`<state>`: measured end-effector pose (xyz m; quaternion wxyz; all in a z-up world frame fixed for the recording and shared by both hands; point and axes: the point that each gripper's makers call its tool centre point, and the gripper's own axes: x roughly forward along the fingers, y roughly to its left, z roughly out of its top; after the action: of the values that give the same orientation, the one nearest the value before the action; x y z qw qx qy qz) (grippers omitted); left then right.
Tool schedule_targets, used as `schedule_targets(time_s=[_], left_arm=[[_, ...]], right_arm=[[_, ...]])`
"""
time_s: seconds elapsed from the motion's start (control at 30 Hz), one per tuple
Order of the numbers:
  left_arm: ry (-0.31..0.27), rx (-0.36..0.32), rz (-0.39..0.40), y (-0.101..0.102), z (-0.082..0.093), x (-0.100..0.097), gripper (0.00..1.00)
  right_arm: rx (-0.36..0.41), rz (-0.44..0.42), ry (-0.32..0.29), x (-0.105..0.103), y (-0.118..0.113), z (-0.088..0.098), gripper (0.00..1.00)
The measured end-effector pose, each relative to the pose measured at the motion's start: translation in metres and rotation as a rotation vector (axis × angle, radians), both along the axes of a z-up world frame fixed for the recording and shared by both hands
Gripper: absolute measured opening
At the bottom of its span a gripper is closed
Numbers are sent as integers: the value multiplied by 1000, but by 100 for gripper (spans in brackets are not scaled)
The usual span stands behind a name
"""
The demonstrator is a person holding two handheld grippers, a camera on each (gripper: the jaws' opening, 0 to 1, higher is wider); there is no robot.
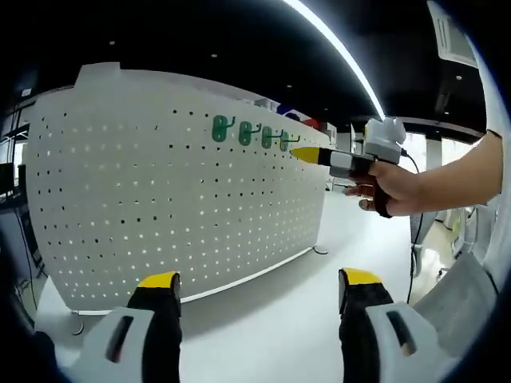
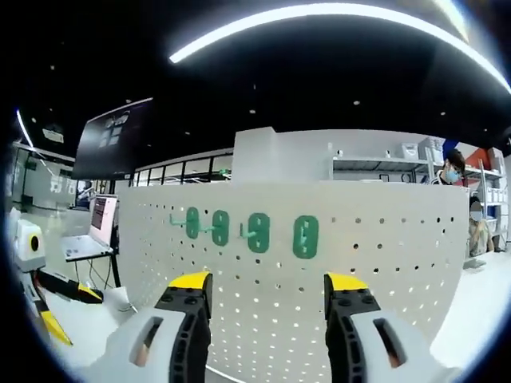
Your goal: Insert the hook assembly into the mounting plate slot until the hook locks in place.
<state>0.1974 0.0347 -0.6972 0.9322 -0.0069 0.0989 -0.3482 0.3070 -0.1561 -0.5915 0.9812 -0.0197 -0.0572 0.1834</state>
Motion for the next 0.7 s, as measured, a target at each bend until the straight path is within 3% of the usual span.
schedule_targets(time_s=[0.7], left_arm=[[-20, -7, -7, 5, 6, -8, 87]], right_arm=[[18, 37, 39, -47, -14, -26, 56]])
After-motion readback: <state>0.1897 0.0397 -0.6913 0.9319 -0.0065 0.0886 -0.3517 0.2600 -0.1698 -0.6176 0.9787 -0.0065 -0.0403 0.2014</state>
